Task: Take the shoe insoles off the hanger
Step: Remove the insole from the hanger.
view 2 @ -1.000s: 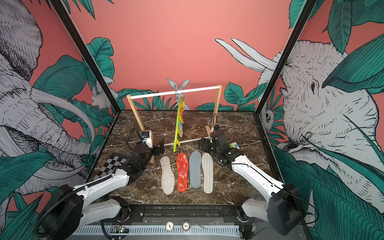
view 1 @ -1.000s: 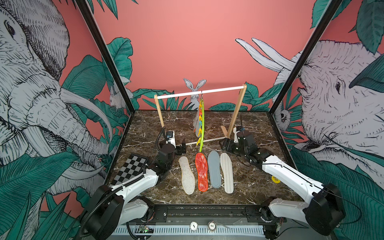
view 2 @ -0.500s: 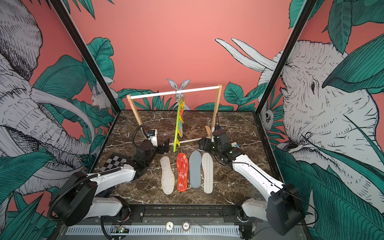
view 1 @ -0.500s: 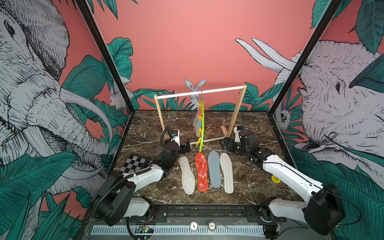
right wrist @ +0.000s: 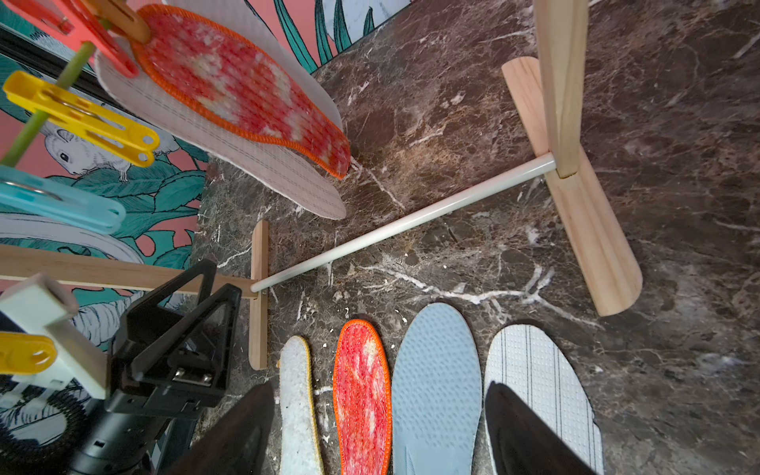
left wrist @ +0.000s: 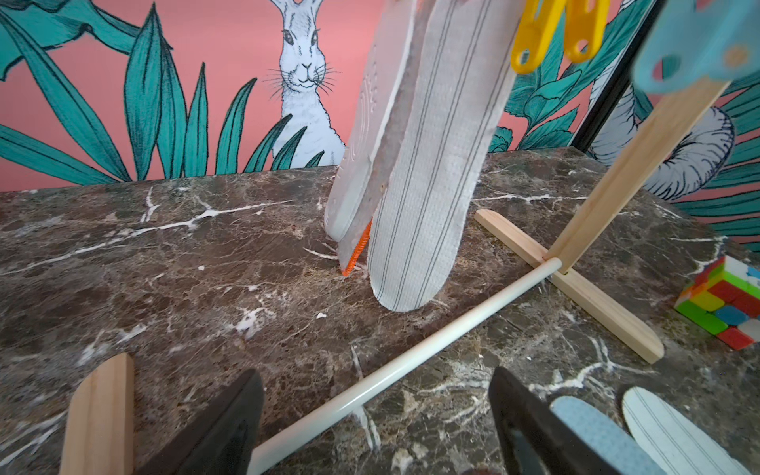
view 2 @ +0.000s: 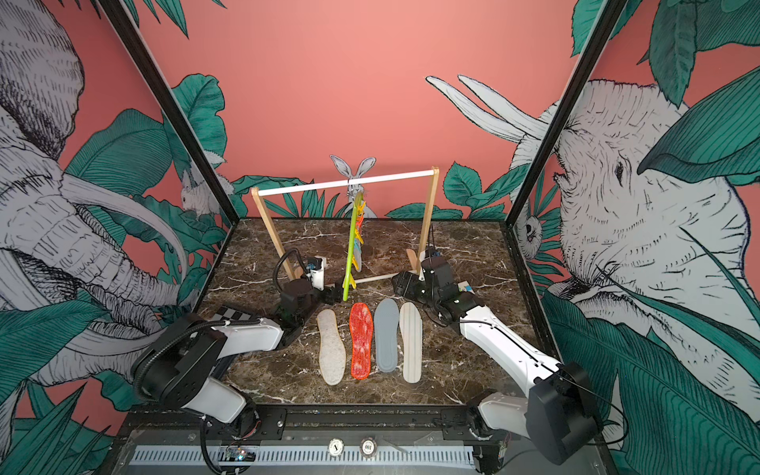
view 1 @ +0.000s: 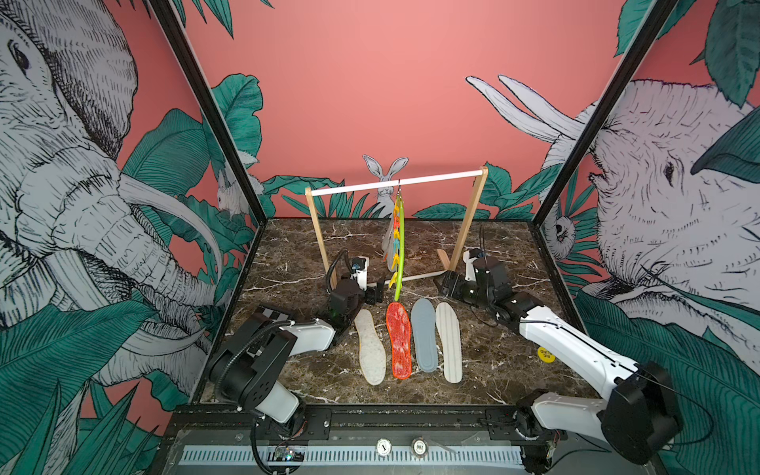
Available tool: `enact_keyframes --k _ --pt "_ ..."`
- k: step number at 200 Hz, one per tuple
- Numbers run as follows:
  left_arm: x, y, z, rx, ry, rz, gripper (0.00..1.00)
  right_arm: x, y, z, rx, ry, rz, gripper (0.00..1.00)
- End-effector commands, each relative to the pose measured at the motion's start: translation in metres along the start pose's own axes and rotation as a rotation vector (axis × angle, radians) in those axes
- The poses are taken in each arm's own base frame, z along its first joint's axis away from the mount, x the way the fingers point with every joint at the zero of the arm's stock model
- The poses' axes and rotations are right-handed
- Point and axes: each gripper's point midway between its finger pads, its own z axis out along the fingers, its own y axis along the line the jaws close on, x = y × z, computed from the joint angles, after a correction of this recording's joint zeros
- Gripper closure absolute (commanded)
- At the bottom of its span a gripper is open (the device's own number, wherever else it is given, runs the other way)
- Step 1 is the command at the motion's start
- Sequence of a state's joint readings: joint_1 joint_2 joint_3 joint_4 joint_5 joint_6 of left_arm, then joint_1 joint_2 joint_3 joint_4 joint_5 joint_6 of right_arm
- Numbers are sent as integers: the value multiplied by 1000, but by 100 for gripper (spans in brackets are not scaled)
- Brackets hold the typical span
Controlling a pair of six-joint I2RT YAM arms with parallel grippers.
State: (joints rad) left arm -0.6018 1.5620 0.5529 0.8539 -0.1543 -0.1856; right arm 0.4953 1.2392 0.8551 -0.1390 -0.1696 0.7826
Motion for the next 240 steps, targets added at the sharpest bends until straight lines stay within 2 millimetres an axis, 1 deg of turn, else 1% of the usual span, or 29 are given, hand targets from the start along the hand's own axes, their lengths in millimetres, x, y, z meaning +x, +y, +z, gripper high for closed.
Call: enact_keyframes --k 1,32,48,63,111,143,200,240 --pt "-31 -17 9 41 -109 23 14 -4 2 -2 -24 -24 7 18" --pt "-31 -32 26 33 -129 37 14 -5 2 -8 -31 -40 6 15" --pt "-30 -33 36 5 -132 24 14 -6 1 -11 -32 -49 7 13" --pt "-29 -31 43 -22 -146 -2 15 -5 2 -14 -35 -51 9 13" --pt "-18 -20 63 -112 -141 -60 17 -6 1 -20 -42 -59 19 12" --pt "-15 -21 74 -122 -134 -79 18 -7 1 -23 -46 -65 26 12" --pt "-4 -23 91 -135 -95 -89 19 -8 2 -21 -60 -64 48 12" --pt "7 -17 99 -180 -58 -103 21 -9 4 -19 -72 -66 58 12"
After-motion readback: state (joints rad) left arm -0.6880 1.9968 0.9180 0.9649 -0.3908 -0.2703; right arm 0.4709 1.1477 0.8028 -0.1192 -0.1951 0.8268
